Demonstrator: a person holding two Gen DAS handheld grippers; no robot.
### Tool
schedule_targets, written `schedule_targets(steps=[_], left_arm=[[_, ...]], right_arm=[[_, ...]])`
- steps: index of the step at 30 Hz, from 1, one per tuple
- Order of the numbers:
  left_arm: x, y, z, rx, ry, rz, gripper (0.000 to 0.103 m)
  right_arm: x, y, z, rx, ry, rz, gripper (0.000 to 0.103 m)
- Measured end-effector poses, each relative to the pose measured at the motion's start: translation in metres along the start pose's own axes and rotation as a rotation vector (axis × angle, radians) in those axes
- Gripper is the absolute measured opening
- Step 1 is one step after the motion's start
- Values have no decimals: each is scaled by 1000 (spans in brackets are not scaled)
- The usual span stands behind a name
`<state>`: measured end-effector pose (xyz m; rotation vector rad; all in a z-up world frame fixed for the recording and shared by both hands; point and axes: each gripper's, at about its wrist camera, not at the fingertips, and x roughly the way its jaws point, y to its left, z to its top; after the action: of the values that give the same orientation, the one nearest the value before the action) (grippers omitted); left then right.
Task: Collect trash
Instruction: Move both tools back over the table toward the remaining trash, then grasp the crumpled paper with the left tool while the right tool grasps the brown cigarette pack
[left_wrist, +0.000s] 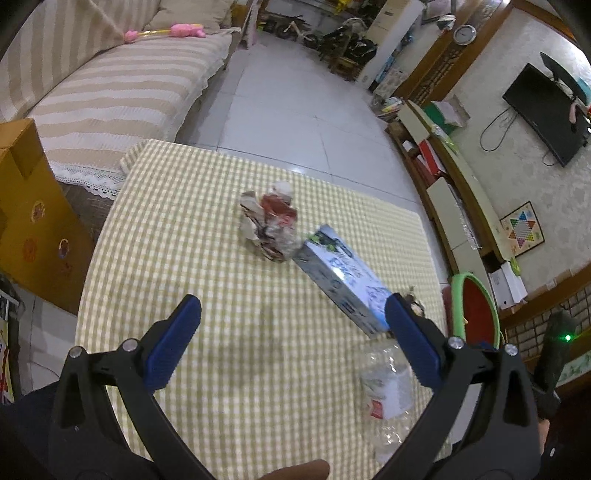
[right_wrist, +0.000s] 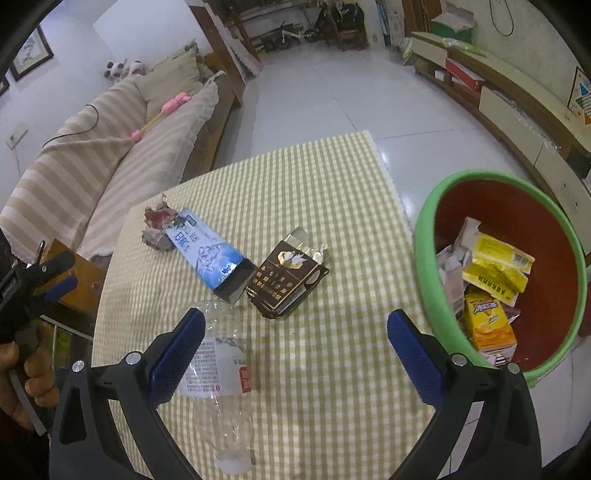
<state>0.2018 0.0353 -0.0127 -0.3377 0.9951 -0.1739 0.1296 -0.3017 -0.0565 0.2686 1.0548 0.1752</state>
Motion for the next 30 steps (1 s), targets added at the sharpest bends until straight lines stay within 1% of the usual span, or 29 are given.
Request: schedule_targets(steps=[6, 7, 9, 11, 16, 20, 28, 29, 30], left_arm=[[28, 10, 17, 3, 32, 17, 97], [31, 11, 20, 5, 34, 17, 97], [40, 13, 25, 16, 41, 22, 97], [48, 16, 30, 21, 46, 25, 97], [67, 23, 39, 19, 65, 25, 97], [77, 27, 42, 22, 76, 19, 97], [93, 32, 45, 27, 100, 10, 97], [94, 31, 46, 29, 101, 9, 97], [96, 30, 46, 32, 103, 10, 97]], right_arm=[[22, 4, 4, 10, 37, -15, 94], [25, 5, 6, 13, 43, -16, 93], [35, 5, 8, 14, 67, -23, 87], [46, 6, 9, 23, 89, -25, 83], [71, 1, 10, 111, 139, -1, 82], [84, -1, 12, 172, 157, 18, 82], [96, 13, 21, 157, 133, -58, 82], [97, 16, 22, 132, 133, -80, 81], [98, 18, 22, 114, 133, -100, 77]])
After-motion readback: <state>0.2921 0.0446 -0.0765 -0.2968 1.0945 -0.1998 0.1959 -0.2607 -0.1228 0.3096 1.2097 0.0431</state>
